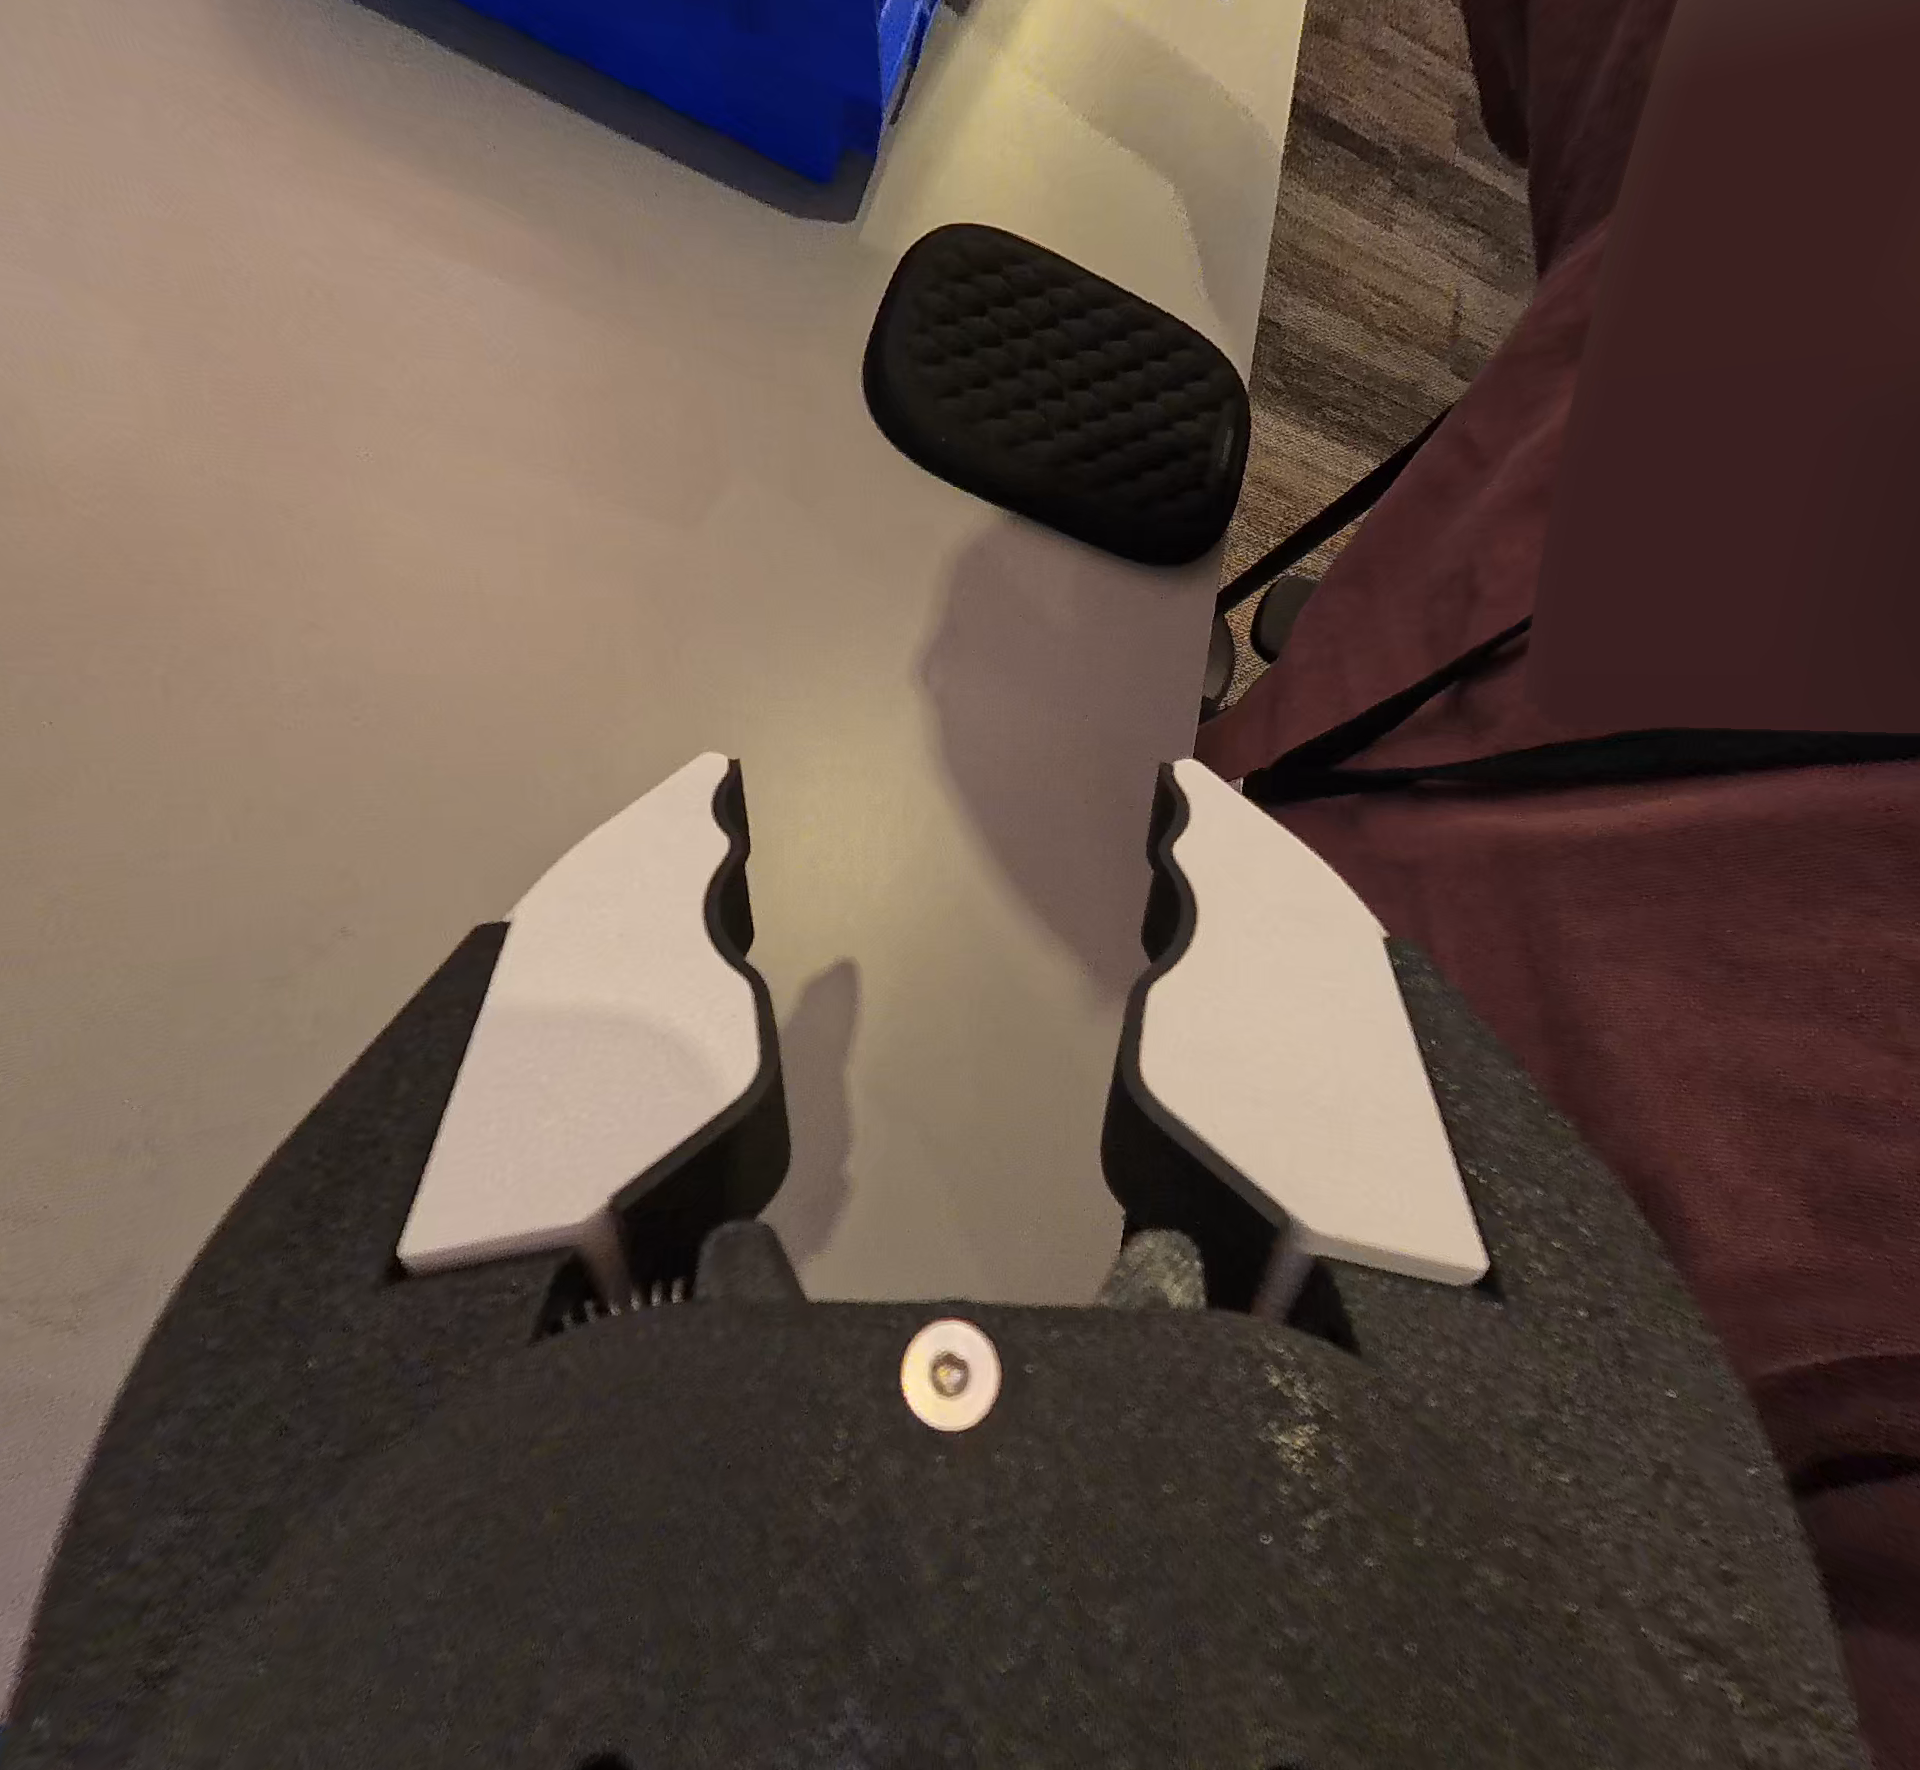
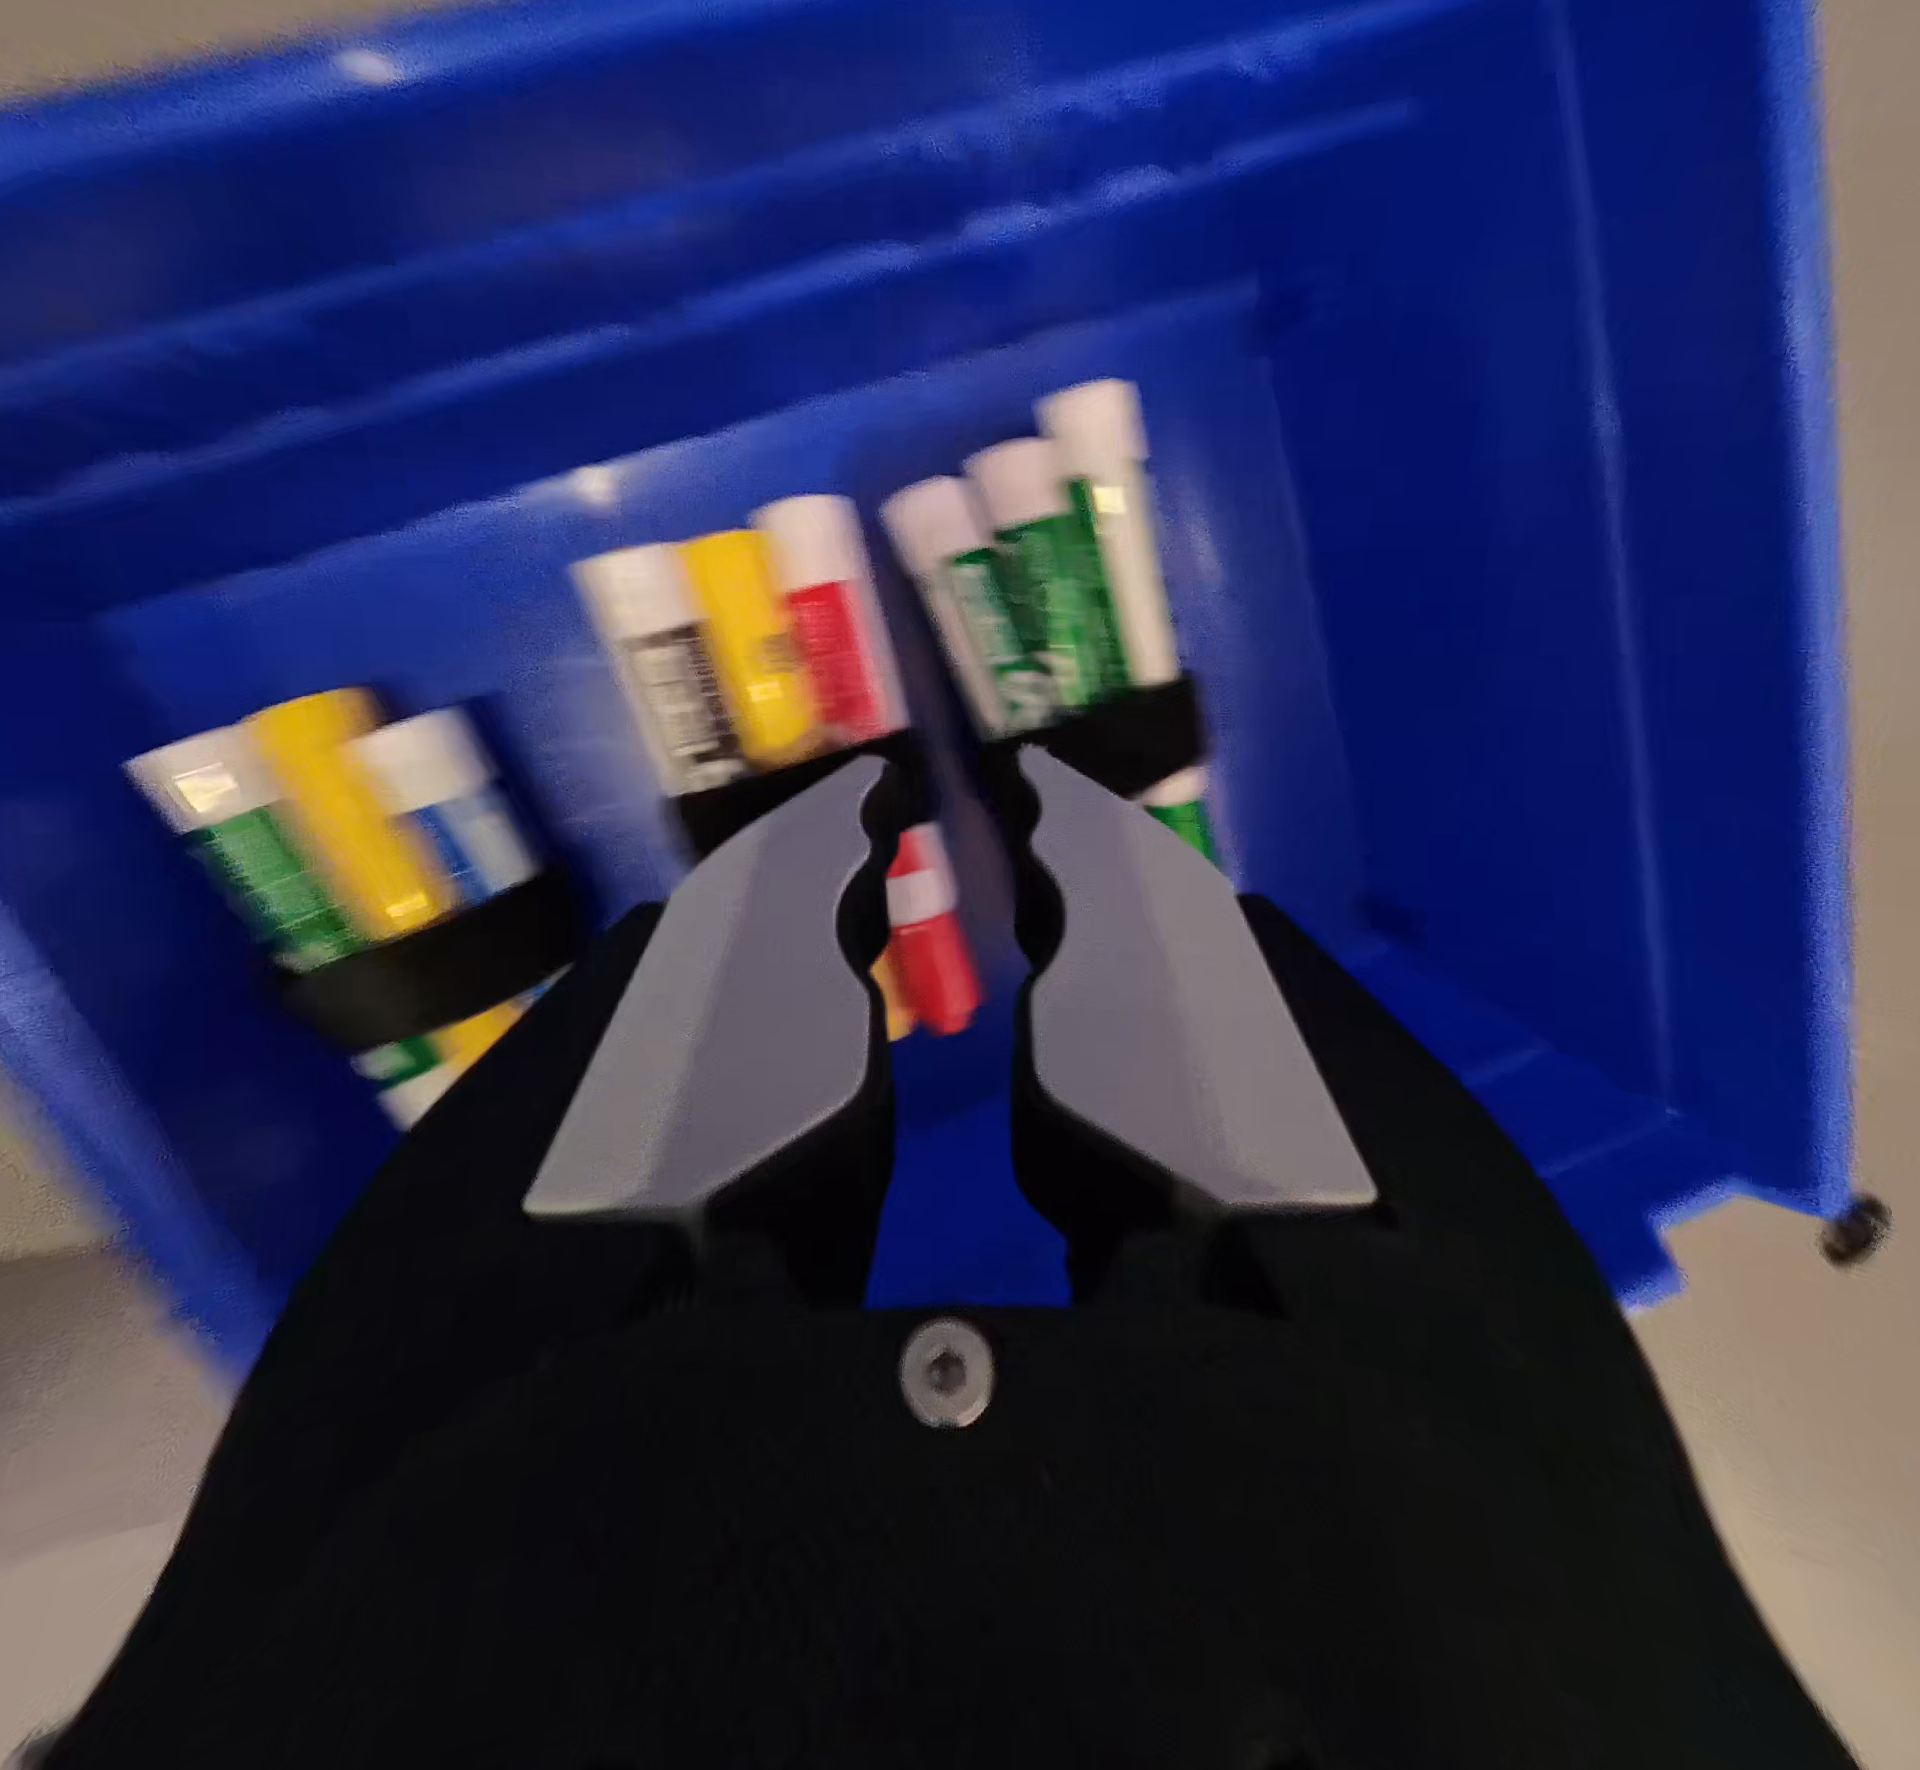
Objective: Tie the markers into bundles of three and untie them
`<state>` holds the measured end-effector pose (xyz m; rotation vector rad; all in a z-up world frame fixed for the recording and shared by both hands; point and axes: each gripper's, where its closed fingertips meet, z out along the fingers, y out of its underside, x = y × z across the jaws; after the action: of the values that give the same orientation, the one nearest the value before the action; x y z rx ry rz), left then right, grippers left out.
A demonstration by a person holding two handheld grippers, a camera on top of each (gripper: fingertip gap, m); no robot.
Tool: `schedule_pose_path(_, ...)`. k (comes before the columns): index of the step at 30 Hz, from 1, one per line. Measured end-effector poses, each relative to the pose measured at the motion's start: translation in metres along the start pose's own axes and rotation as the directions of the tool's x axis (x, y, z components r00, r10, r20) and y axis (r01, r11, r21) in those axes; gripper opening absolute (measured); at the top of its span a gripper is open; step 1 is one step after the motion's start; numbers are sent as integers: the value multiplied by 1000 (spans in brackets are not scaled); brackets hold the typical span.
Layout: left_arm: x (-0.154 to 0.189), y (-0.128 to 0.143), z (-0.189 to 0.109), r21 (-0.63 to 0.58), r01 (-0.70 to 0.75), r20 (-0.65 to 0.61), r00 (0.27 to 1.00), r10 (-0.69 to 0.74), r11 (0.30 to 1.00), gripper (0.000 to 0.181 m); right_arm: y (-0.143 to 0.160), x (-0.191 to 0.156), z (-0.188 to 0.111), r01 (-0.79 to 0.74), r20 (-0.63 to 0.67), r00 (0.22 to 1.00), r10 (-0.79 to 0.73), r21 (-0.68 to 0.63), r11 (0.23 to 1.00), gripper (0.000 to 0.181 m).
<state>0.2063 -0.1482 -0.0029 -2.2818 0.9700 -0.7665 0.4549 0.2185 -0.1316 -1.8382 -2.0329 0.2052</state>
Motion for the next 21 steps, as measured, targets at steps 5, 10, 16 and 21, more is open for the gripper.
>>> schedule_pose_path(5, -2, 6, -4, 6, 12, -1, 1000, -12, 1000, 74, 21, -92, -24, 182, 218, 964, -155, -110, 977, 26)
schedule_pose_path(10, -1, 5, -4, 16, 4, -10, 1000, -4, 1000, 74, 43, -118, -15, 237, 191, 960, -203, -172, 956, 34)
schedule_pose_path(16, 11, 3, -2, 20, -18, -21, 1000, 19, 1000, 74, 37, -102, -11, 245, 63, 969, -238, -145, 959, 29)
schedule_pose_path(21, 21, 3, -12, 74, -34, -6, 999, 35, 997, 74, 9, -94, -46, 120, -53, 992, -117, 51, 992, 30)
